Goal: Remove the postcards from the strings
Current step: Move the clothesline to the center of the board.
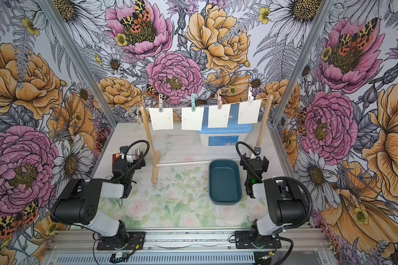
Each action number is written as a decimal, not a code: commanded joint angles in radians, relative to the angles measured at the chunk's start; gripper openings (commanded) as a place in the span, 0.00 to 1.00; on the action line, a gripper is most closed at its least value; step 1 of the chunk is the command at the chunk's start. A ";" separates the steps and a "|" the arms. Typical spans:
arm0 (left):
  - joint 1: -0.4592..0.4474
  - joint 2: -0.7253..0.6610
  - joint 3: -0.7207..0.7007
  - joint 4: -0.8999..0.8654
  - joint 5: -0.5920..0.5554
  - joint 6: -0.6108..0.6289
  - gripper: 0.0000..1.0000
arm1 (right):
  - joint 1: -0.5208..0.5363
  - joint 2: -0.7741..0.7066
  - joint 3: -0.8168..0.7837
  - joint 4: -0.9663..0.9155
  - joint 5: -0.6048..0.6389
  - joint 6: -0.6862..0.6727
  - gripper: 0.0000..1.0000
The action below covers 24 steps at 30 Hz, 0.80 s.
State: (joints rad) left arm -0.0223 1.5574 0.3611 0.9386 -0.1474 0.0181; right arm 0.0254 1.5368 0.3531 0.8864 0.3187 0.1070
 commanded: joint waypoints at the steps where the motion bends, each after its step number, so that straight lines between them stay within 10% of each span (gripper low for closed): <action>1: -0.007 -0.011 0.007 0.013 0.002 0.019 0.99 | -0.004 -0.004 0.020 0.017 -0.015 -0.002 0.99; 24: 0.040 -0.012 0.008 0.007 0.028 -0.035 0.99 | -0.004 -0.003 0.020 0.016 -0.015 -0.003 0.99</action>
State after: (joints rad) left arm 0.0093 1.5574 0.3614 0.9340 -0.1329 -0.0013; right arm 0.0254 1.5368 0.3531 0.8864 0.3161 0.1070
